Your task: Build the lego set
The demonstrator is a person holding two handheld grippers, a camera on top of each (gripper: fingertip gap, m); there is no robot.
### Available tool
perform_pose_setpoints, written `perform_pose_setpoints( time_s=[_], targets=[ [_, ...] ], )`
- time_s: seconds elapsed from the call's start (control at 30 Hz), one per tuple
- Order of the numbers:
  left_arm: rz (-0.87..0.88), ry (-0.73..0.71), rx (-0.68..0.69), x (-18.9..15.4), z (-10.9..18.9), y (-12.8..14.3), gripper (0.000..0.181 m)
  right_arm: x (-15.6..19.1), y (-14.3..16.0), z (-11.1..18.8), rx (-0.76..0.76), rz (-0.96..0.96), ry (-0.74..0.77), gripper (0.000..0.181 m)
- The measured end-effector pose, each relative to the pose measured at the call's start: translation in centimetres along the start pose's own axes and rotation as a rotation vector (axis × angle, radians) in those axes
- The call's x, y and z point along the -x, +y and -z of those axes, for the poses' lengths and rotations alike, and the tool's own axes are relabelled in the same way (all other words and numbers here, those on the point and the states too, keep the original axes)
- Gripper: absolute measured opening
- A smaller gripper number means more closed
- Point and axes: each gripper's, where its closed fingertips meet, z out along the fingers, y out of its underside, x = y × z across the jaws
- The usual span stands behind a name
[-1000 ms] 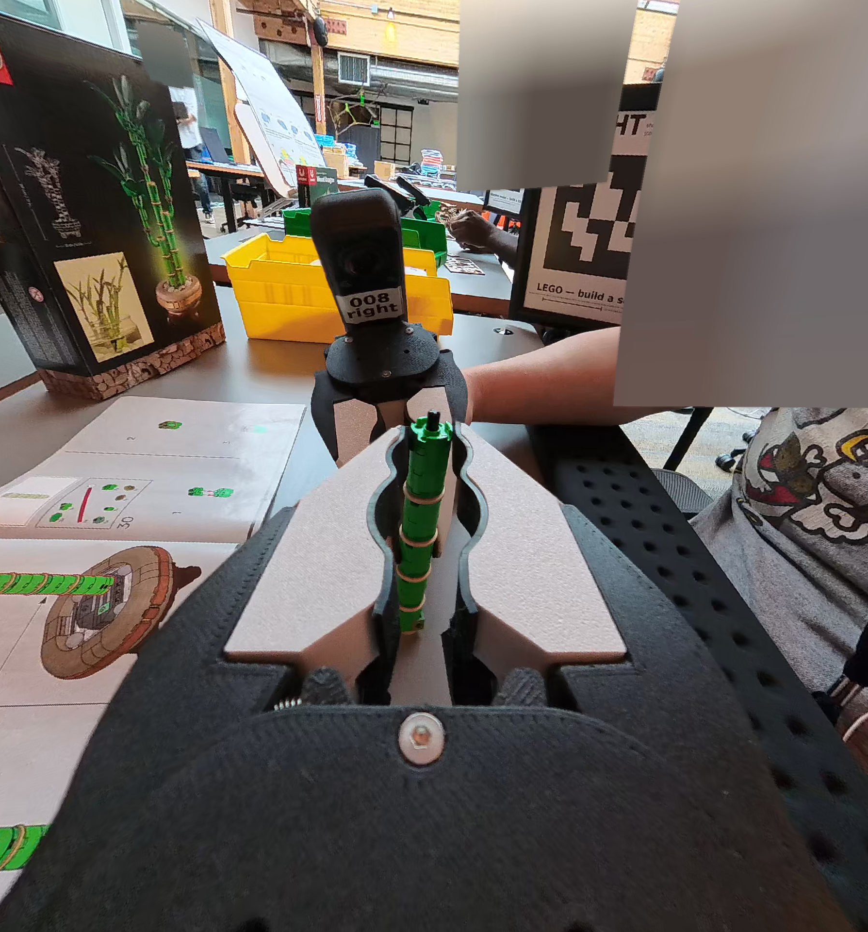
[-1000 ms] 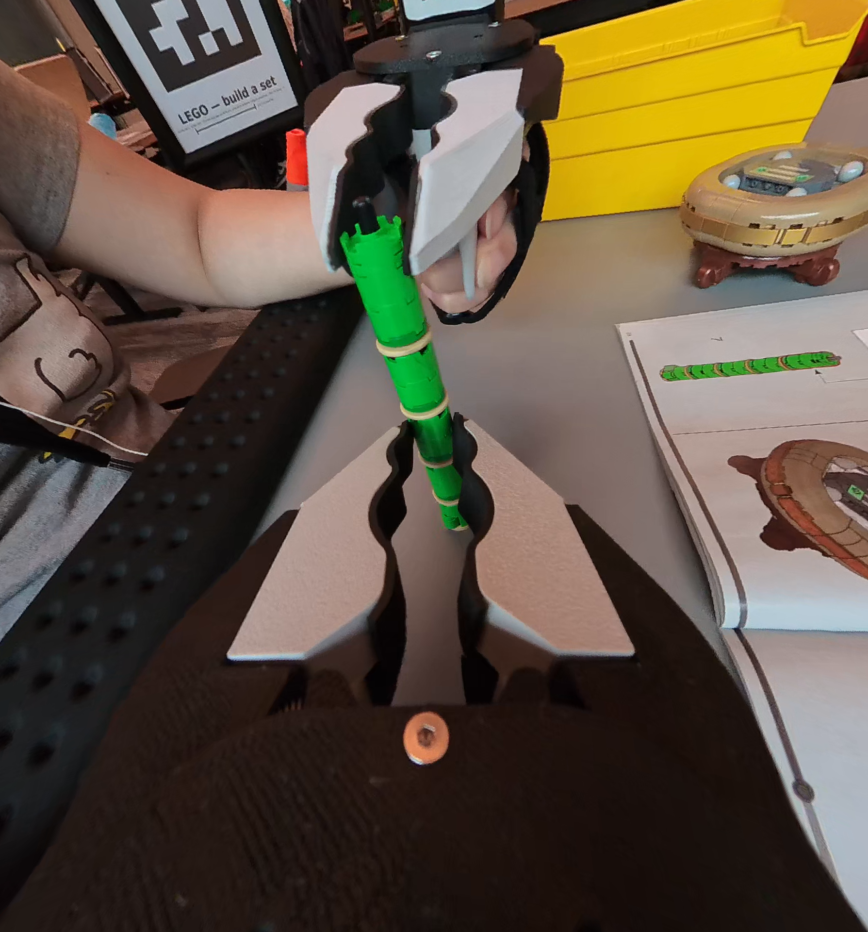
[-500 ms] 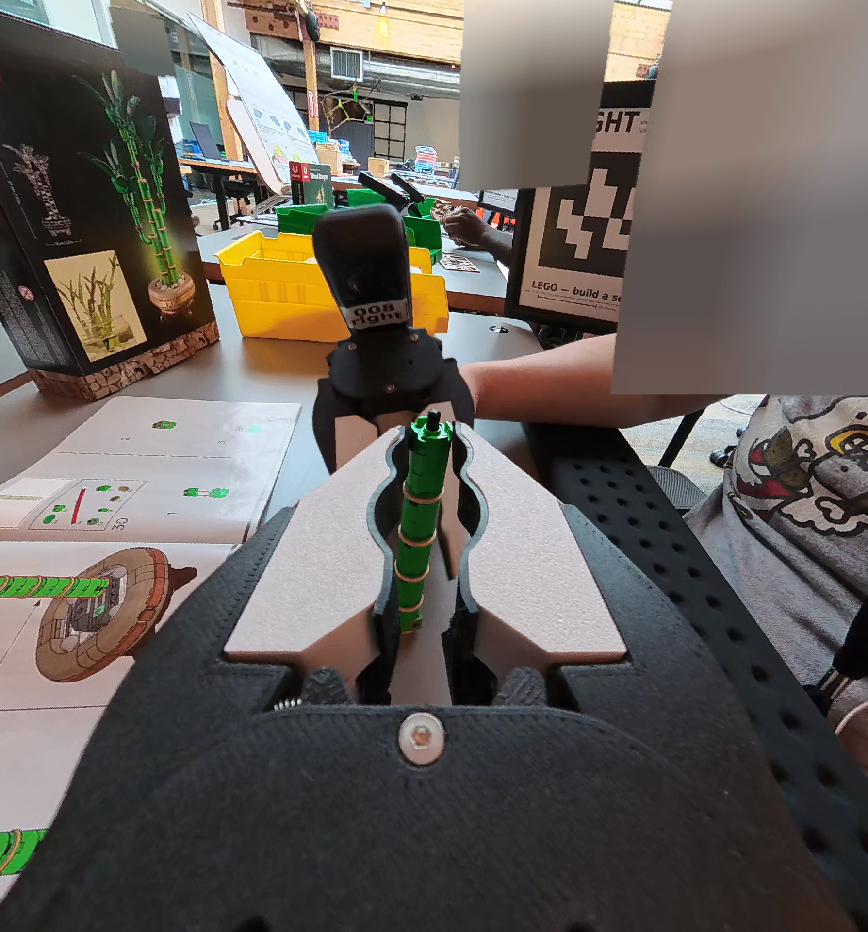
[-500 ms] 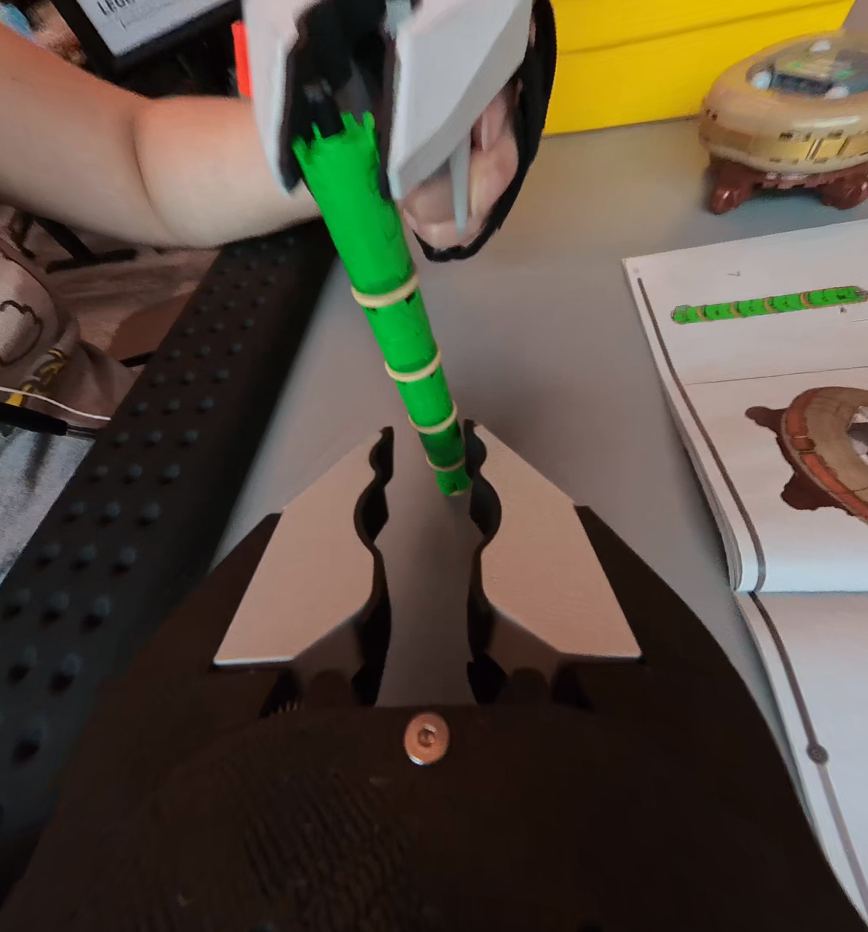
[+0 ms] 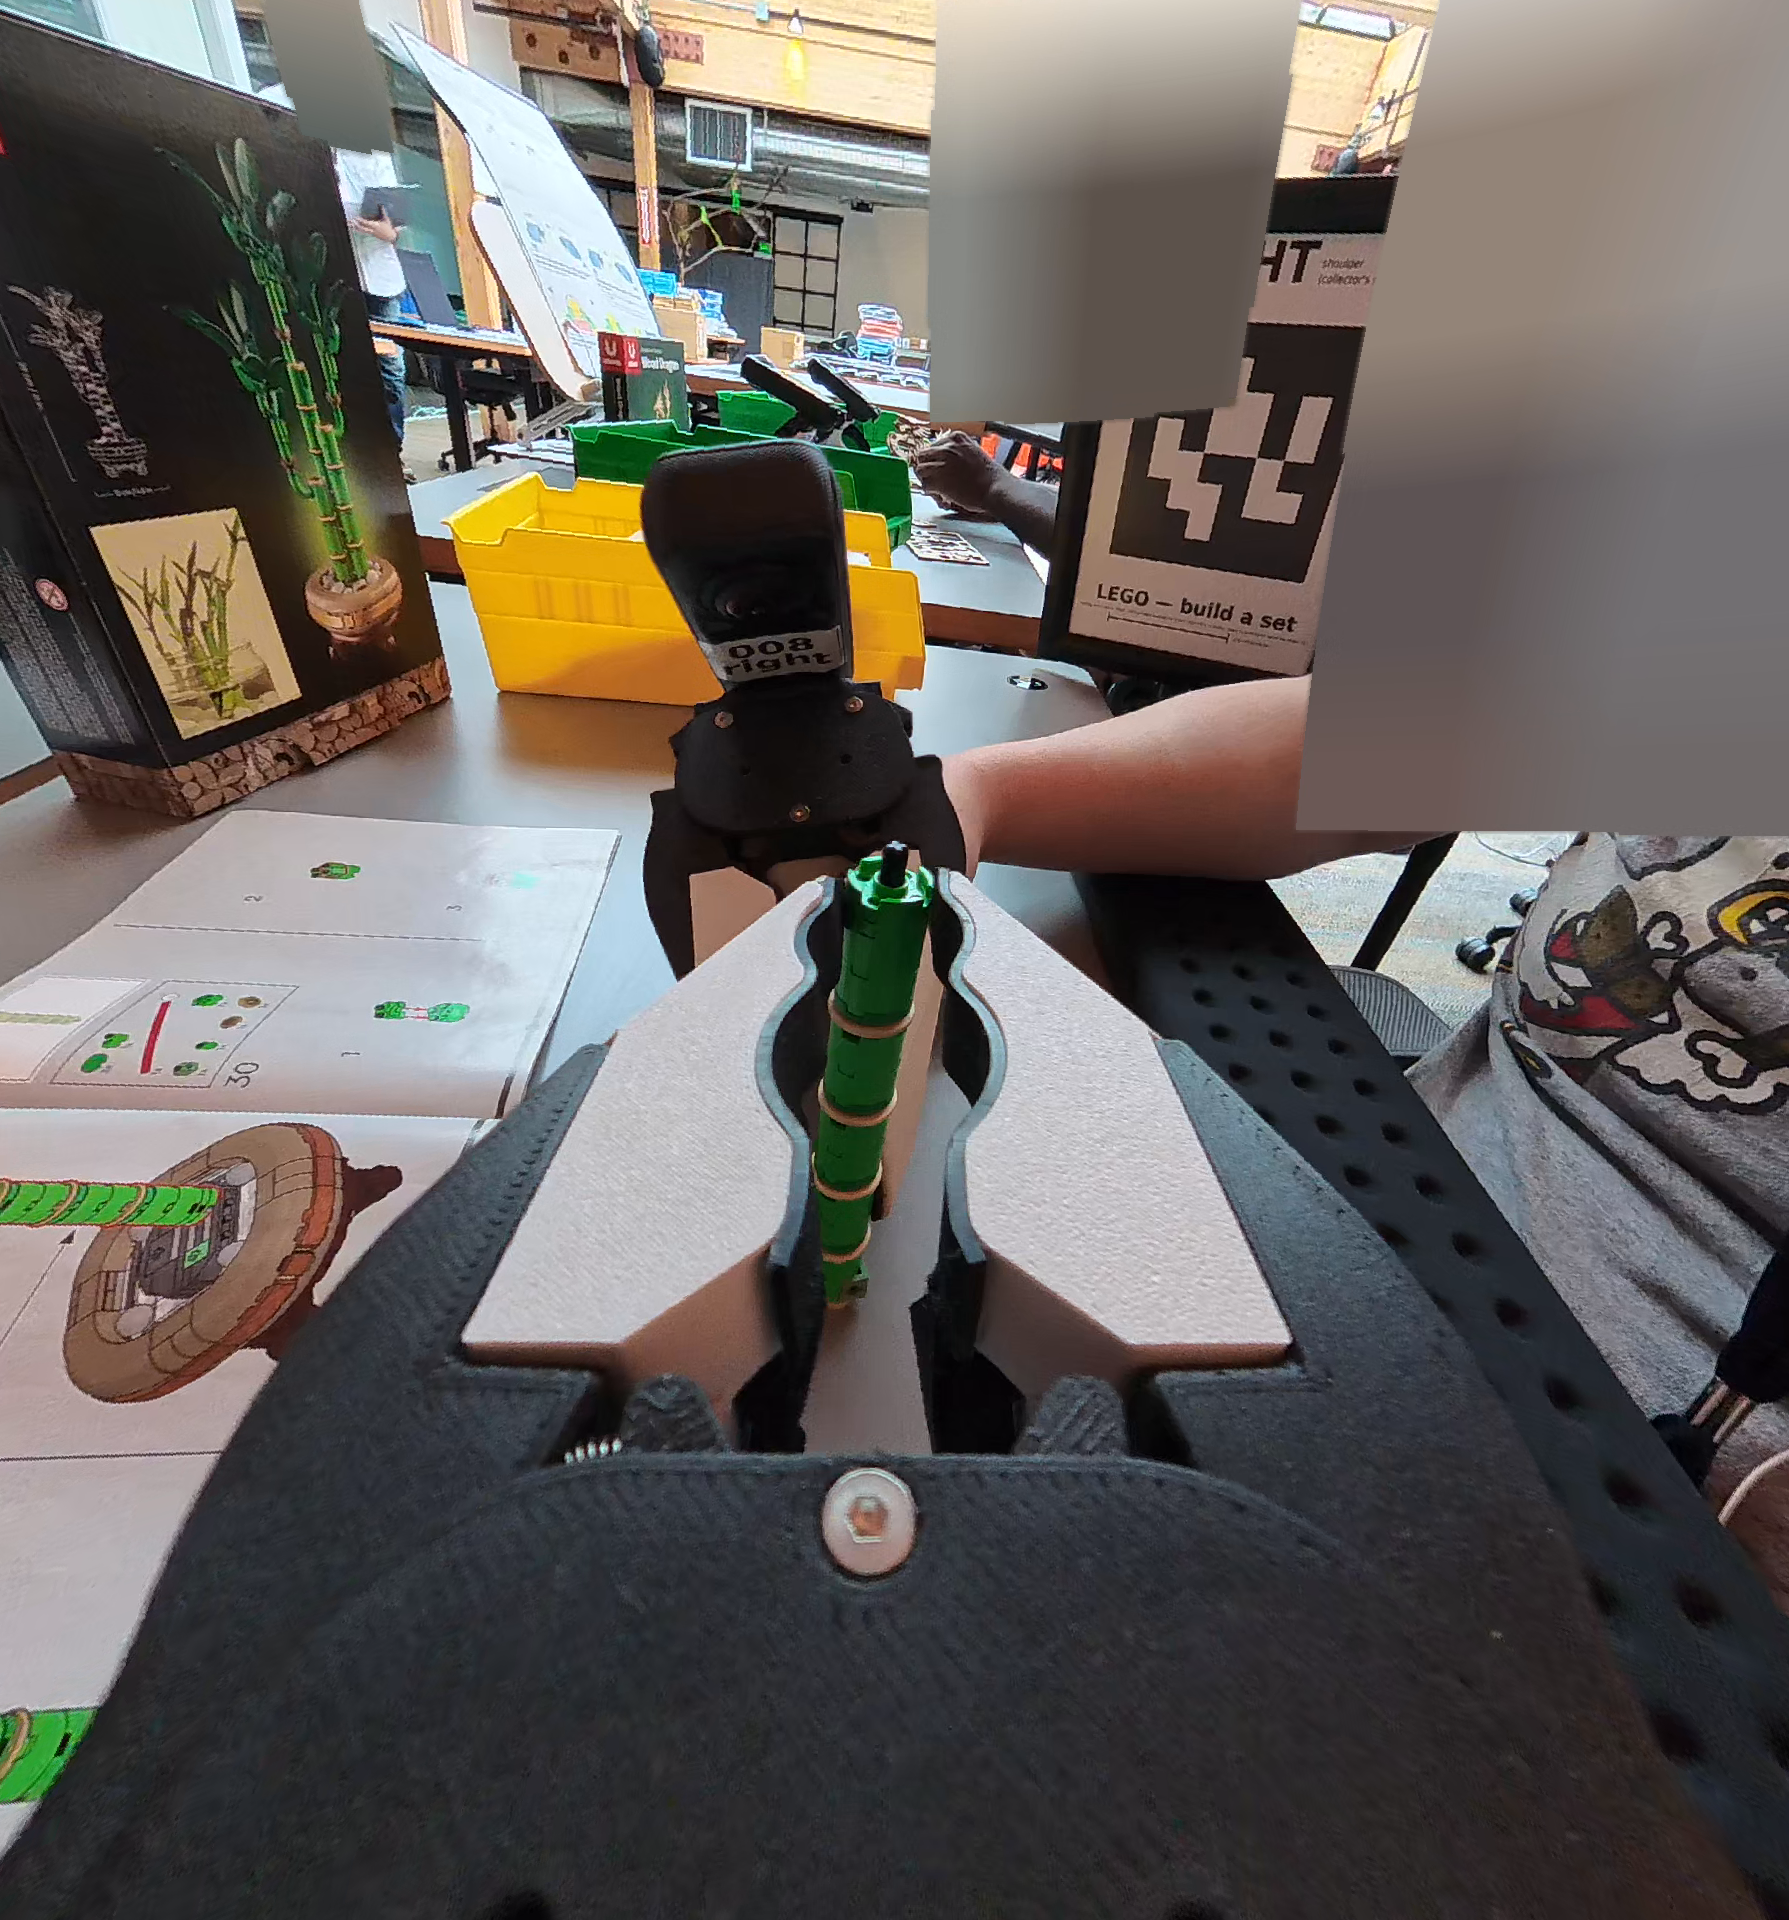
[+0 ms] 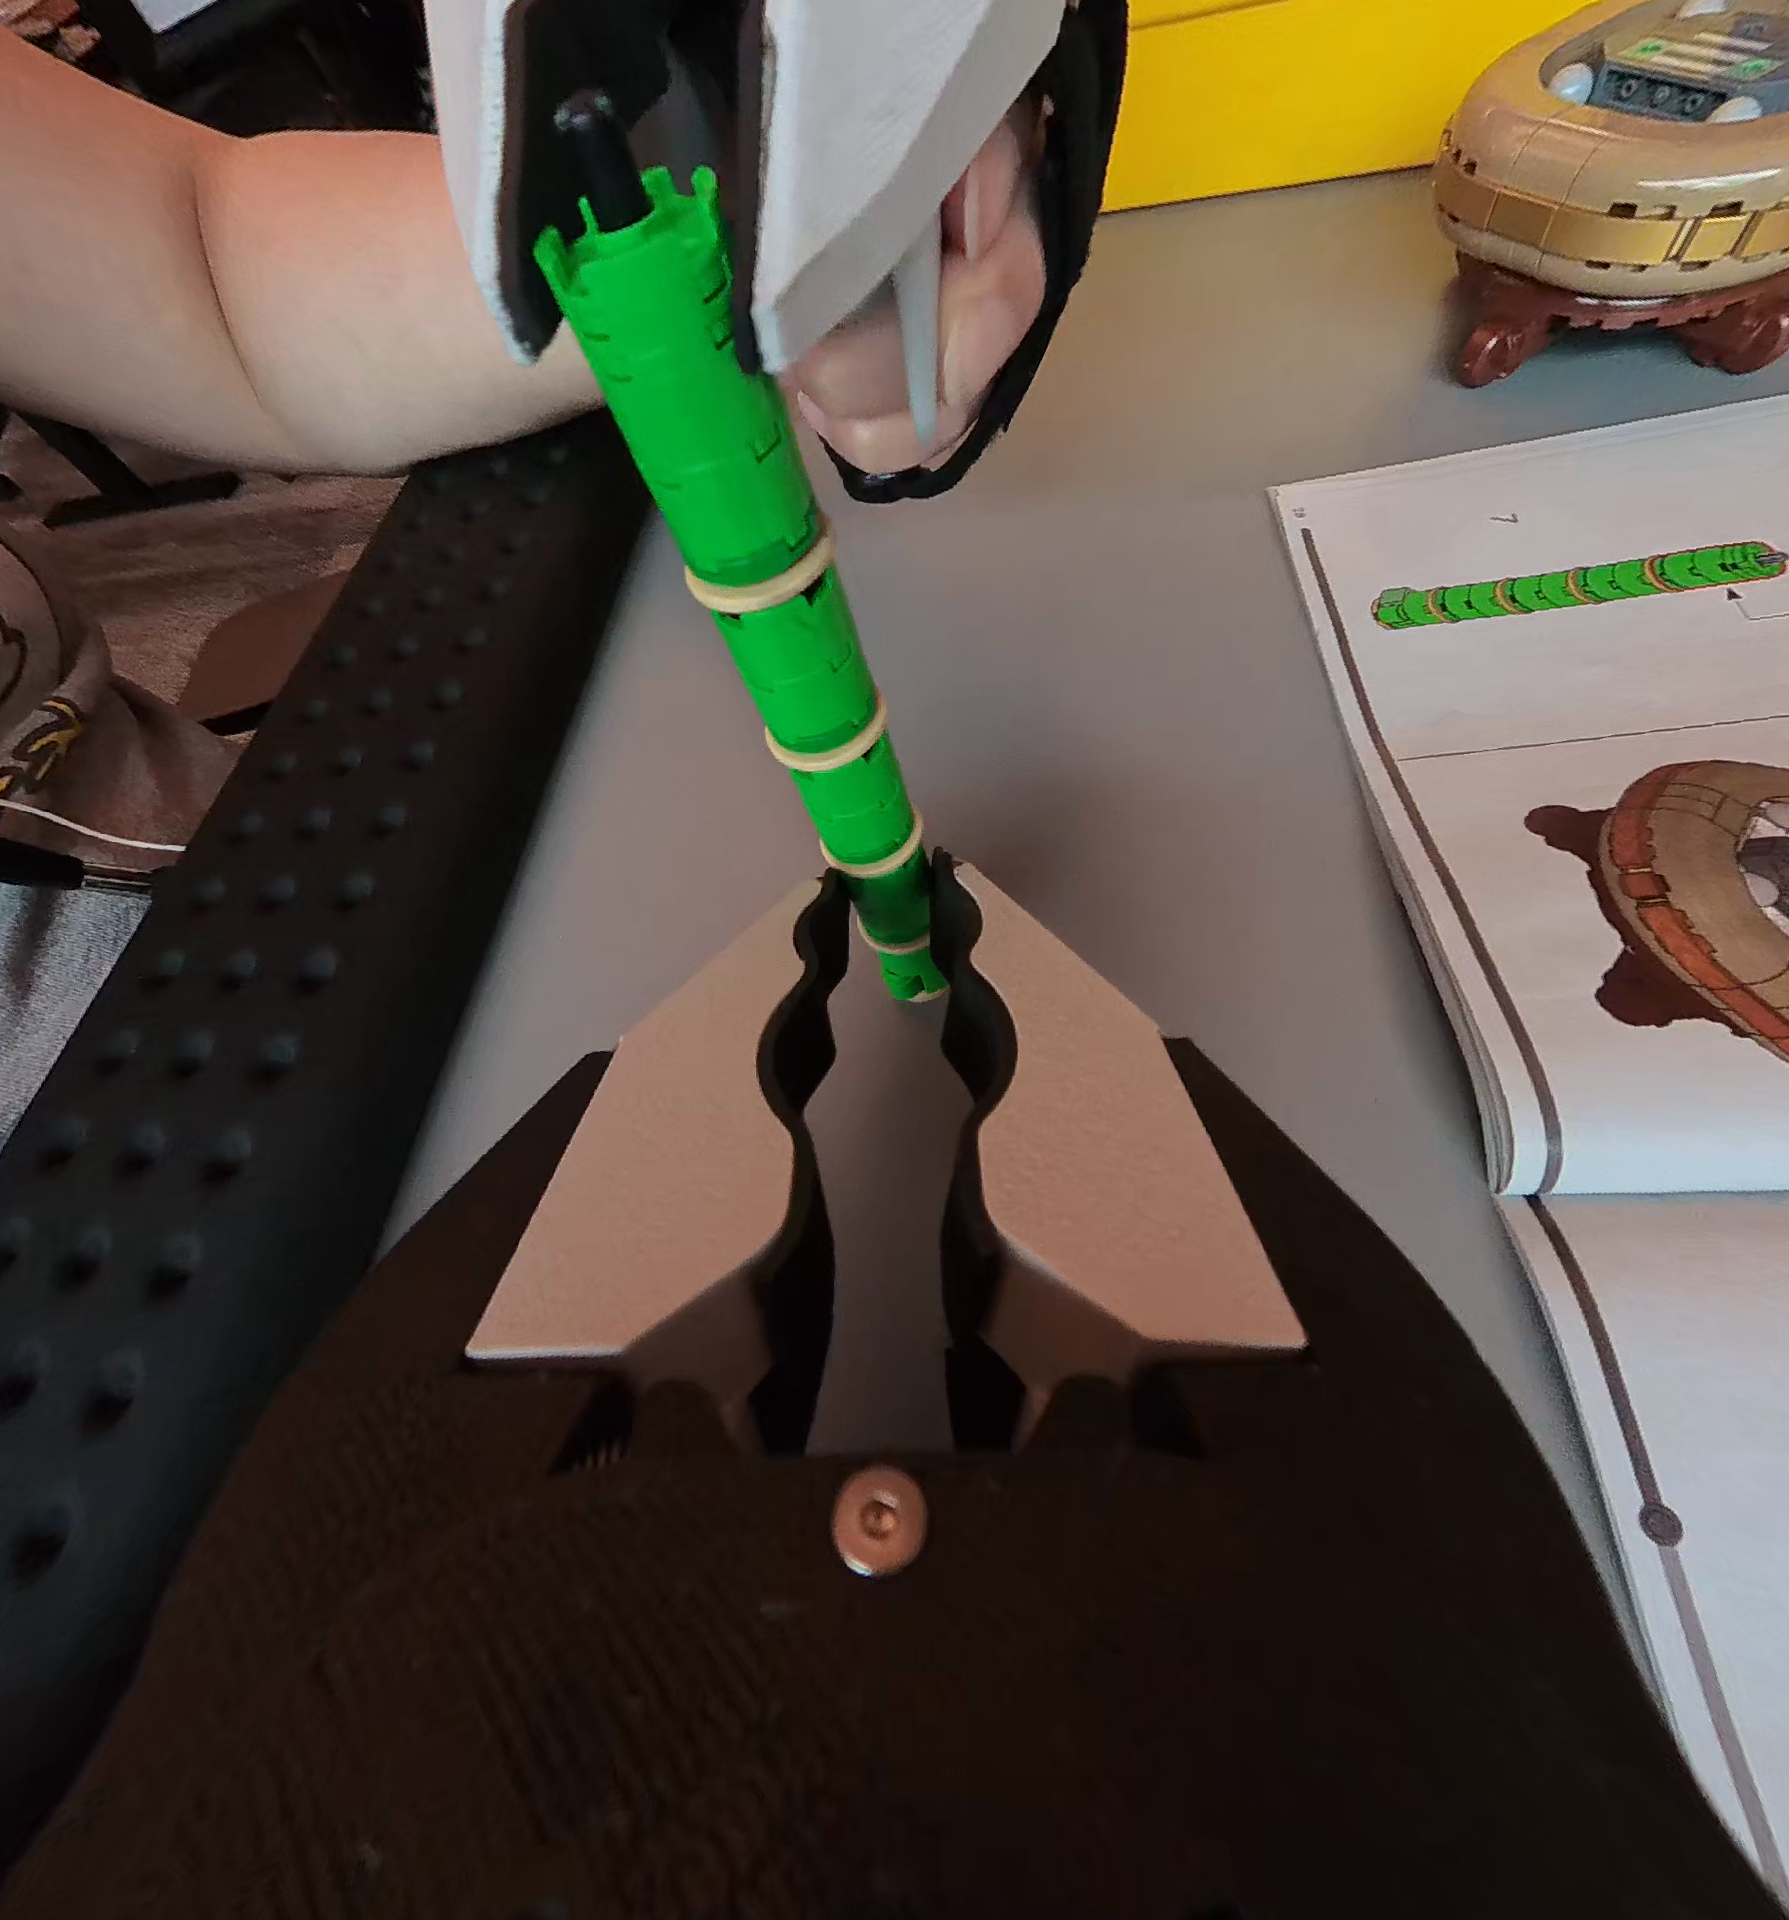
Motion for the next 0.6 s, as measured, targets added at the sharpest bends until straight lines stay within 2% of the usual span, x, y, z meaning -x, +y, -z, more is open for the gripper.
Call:
perform_pose_setpoints(
  time_s=[0.3, 0.37, 0.43, 0.6],
  targets=[
    [-0.001, 0.005, 0.002, -0.1, 0.0, 0.0, 0.015, 0.2, 0.2, 0.1, 0.001, -0.018, -0.033, 0.017],
    [-0.004, 0.006, 0.004, -0.1, 0.0, 0.0, 0.015, 0.0, 1.7, 0.0, 0.091, -0.038, -0.022, 0.029],
    [-0.003, 0.009, 0.004, -0.1, 0.0, 0.0, 0.015, 0.1, 2.4, -0.2, 0.136, -0.025, -0.011, 0.026],
    [0.003, 0.012, -0.001, -0.1, 0.1, 0.0, 0.015, -0.5, 1.5, -0.3, 0.087, -0.030, 0.013, 0.022]
  ],
)
